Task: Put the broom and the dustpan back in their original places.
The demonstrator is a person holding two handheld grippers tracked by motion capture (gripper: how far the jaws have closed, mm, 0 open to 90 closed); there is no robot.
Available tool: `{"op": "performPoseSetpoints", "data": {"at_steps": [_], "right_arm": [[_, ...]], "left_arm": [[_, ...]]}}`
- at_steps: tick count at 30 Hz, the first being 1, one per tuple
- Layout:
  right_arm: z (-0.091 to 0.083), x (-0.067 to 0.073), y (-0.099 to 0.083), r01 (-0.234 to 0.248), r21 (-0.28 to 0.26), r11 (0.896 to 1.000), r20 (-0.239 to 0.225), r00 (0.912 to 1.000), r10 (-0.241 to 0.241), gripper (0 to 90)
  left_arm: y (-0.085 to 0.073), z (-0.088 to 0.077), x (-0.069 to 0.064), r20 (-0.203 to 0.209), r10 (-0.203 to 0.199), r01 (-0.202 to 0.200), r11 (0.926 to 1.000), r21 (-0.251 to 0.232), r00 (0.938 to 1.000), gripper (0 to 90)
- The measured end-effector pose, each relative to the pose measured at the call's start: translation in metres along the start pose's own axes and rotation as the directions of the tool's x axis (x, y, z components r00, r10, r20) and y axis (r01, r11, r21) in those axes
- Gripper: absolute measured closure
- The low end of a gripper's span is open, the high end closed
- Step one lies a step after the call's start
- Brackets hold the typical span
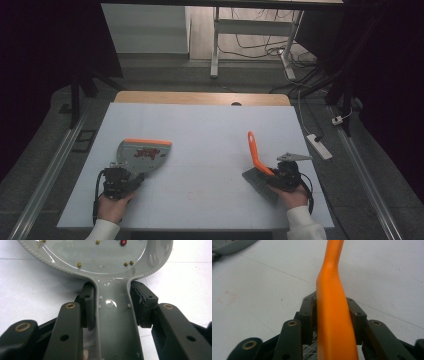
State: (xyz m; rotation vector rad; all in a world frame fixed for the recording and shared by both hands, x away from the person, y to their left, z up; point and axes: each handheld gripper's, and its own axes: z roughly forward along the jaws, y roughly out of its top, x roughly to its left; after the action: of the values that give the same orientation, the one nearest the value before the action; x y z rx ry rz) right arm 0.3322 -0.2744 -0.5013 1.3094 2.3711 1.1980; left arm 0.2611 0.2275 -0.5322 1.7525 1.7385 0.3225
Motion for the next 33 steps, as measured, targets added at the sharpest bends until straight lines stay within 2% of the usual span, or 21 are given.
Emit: {"op": "performPoseSetpoints", "data": {"at_steps": [3, 6, 10, 14, 16, 19, 23, 25, 30, 33], "right_arm": [[0.002, -0.003, 0.000, -0.004, 0.012, 1.000, 0.016, 0.9999, 0.003, 59.0], [0.004, -0.006, 0.001, -0.007, 0.022, 1.000, 0.032, 0.9995, 0.007, 56.4], [0.005, -0.008, 0.001, -0.013, 0.034, 0.999, 0.048, 0.9988, 0.012, 54.1], [0.007, -0.010, 0.001, -0.013, 0.052, 0.999, 0.081, 0.9967, 0.009, 50.1], [0.008, -0.011, 0.002, -0.021, 0.056, 0.998, 0.082, 0.9965, 0.016, 49.8], [0.009, -0.013, 0.002, -0.022, 0.061, 0.998, 0.088, 0.9960, 0.016, 48.4], [0.011, -0.016, 0.001, -0.019, 0.082, 0.996, 0.124, 0.9922, 0.008, 47.2], [0.010, -0.016, 0.002, -0.011, 0.074, 0.997, 0.138, 0.9904, 0.001, 48.5], [0.008, -0.017, 0.001, -0.018, 0.065, 0.998, 0.133, 0.9911, 0.009, 48.4], [0.005, -0.015, 0.002, -0.014, 0.050, 0.999, 0.137, 0.9905, 0.007, 48.3]], "left_arm": [[0.000, -0.002, 0.001, 0.006, 0.004, -0.004, 1.0000, -0.007, 1.0000, 52.9], [-0.001, -0.006, 0.002, -0.001, 0.028, -0.028, 0.9993, -0.023, 0.9996, 50.9], [-0.003, -0.011, 0.002, -0.003, 0.053, -0.053, 0.9978, -0.041, 0.9986, 44.1], [-0.003, -0.014, 0.002, -0.001, 0.065, -0.065, 0.9970, -0.041, 0.9979, 42.1], [-0.003, -0.015, 0.002, -0.004, 0.073, -0.073, 0.9962, -0.047, 0.9973, 40.7], [-0.003, -0.017, 0.002, -0.008, 0.073, -0.073, 0.9957, -0.057, 0.9973, 38.4], [-0.004, -0.019, 0.003, 0.006, 0.061, -0.061, 0.9964, -0.059, 0.9981, 36.1], [-0.004, -0.020, 0.004, 0.010, 0.065, -0.064, 0.9960, -0.063, 0.9979, 35.5], [-0.004, -0.022, 0.004, 0.011, 0.070, -0.069, 0.9950, -0.071, 0.9975, 34.9], [-0.004, -0.026, 0.003, 0.013, 0.089, -0.088, 0.9918, -0.093, 0.9959, 34.8]]}}
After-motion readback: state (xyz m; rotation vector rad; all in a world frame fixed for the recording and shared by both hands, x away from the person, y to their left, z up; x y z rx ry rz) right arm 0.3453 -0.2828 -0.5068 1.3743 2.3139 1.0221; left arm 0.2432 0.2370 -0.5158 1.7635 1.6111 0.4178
